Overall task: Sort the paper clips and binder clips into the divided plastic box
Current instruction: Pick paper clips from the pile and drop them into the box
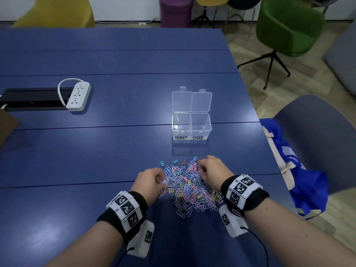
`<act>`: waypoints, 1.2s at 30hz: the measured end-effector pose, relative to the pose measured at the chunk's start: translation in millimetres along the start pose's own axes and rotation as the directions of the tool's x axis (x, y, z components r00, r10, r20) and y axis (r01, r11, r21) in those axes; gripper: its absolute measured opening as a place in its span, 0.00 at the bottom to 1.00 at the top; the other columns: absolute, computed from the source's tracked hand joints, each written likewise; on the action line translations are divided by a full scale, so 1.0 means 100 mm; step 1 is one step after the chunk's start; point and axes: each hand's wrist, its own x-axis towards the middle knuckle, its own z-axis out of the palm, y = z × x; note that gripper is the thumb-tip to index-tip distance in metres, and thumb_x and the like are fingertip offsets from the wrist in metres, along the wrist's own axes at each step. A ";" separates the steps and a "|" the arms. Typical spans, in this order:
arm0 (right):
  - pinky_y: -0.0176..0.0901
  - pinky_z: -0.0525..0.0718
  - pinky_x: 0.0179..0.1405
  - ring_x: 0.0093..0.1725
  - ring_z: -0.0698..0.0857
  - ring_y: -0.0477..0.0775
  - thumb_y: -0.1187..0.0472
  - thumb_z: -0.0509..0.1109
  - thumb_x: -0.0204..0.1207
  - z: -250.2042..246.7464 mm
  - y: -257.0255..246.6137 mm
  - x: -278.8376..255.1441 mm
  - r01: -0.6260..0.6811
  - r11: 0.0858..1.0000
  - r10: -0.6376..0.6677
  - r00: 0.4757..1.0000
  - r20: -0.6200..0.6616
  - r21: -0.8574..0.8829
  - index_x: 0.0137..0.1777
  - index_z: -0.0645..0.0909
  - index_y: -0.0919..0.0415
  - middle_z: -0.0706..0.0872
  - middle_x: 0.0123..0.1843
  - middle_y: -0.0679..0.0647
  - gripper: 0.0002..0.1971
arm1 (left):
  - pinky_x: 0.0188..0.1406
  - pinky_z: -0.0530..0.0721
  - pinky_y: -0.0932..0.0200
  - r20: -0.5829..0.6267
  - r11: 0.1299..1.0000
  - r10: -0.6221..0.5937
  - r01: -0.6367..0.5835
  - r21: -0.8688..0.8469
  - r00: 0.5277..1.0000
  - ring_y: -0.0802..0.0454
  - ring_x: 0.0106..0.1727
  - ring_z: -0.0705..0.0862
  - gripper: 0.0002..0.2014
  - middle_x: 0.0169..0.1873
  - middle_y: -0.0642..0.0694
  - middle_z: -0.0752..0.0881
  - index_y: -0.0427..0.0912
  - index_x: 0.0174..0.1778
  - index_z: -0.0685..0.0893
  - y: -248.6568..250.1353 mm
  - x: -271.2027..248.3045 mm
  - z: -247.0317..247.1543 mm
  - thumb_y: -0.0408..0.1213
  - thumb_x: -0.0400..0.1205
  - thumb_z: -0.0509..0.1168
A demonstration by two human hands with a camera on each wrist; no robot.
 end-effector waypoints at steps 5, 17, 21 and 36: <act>0.34 0.71 0.41 0.40 0.77 0.47 0.63 0.71 0.74 -0.10 0.10 -0.13 -0.033 0.979 0.050 0.996 -0.080 0.203 0.42 0.80 0.54 0.74 0.43 0.47 0.04 | 0.27 0.74 0.69 -0.002 0.988 -0.030 0.029 -0.150 1.000 0.56 0.27 0.72 0.13 0.27 0.51 0.76 0.44 0.32 0.80 0.00 0.00 -0.04 0.34 0.68 0.80; 0.39 0.74 0.25 0.23 0.73 0.47 0.69 0.72 0.74 -0.02 0.26 -0.26 -0.157 0.551 0.232 0.972 0.030 0.820 0.39 0.77 0.60 0.81 0.29 0.51 0.07 | 0.33 0.85 0.60 0.097 0.906 -0.036 0.073 -0.418 0.995 0.52 0.33 0.84 0.07 0.32 0.47 0.84 0.45 0.43 0.83 -0.07 0.06 0.01 0.28 0.76 0.72; 0.34 0.77 0.22 0.28 0.74 0.48 0.73 0.69 0.75 -0.04 0.24 -0.27 -0.172 0.251 0.229 0.967 0.114 0.952 0.41 0.76 0.62 0.81 0.34 0.55 0.08 | 0.30 0.87 0.63 0.186 0.796 -0.002 0.114 -0.595 0.983 0.53 0.30 0.83 0.08 0.30 0.43 0.80 0.38 0.41 0.81 -0.06 0.08 -0.04 0.20 0.79 0.63; 0.41 0.78 0.27 0.30 0.76 0.51 0.68 0.54 0.81 -0.03 0.28 -0.31 -0.212 -0.124 0.165 0.959 0.231 0.969 0.40 0.76 0.67 0.76 0.37 0.57 0.12 | 0.20 0.66 0.64 0.209 0.828 -0.061 0.167 -0.536 0.976 0.55 0.20 0.66 0.16 0.24 0.48 0.71 0.41 0.37 0.76 0.00 0.16 0.03 0.34 0.88 0.49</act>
